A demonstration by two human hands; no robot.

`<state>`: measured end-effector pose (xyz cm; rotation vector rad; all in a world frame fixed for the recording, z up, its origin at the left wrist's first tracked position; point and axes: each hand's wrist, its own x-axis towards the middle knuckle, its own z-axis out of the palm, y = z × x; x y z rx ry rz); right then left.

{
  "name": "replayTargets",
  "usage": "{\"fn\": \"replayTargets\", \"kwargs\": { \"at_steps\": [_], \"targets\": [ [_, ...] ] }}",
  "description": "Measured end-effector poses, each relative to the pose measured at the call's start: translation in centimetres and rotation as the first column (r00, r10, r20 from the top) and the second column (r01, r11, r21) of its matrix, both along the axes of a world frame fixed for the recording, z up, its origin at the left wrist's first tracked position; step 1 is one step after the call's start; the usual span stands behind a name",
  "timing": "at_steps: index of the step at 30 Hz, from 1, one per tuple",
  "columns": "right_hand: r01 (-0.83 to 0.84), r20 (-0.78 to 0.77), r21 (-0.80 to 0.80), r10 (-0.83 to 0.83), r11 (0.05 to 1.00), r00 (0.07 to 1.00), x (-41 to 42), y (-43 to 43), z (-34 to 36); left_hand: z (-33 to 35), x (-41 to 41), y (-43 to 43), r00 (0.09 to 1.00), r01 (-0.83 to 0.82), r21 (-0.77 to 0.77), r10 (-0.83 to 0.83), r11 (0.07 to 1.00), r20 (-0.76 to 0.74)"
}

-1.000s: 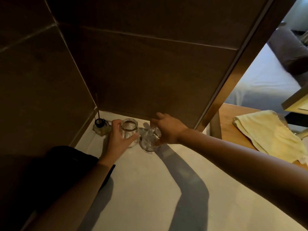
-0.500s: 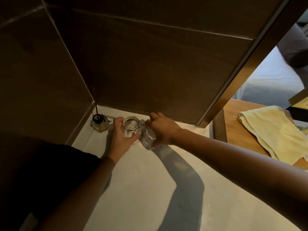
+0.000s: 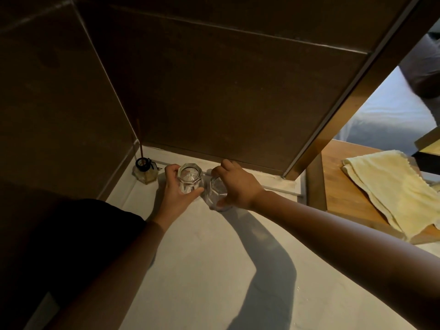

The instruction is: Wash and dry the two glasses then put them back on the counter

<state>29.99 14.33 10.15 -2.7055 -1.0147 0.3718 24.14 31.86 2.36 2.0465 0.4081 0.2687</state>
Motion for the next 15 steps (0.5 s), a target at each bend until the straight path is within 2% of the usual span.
{"fn": "replayTargets", "kwargs": {
  "at_steps": [6, 9, 12, 15],
  "targets": [
    [0.012, 0.011, -0.004, -0.012, 1.0, 1.0, -0.4, 0.0, -0.4, -0.5, 0.1, -0.1, 1.0, -0.021, -0.041, 0.02, 0.999, -0.02],
    [0.028, 0.016, 0.004, -0.028, 1.0, 0.999, -0.6, -0.1, -0.6, -0.9, 0.3, -0.3, 0.995, -0.048, -0.018, 0.047, 0.999, -0.085],
    [0.117, -0.06, 0.126, -0.11, 0.985, 0.992, -1.4, -0.8, -1.5, -1.4, -1.1, -1.1, 0.992, -0.068, 0.004, 0.068, 0.998, -0.107],
    [0.289, -0.177, 0.322, -0.243, 0.901, 0.954, -2.9, -1.9, -2.5, -0.8, -4.0, -2.3, 0.991, -0.12, 0.019, 0.121, 0.993, -0.052]
  ]
}}
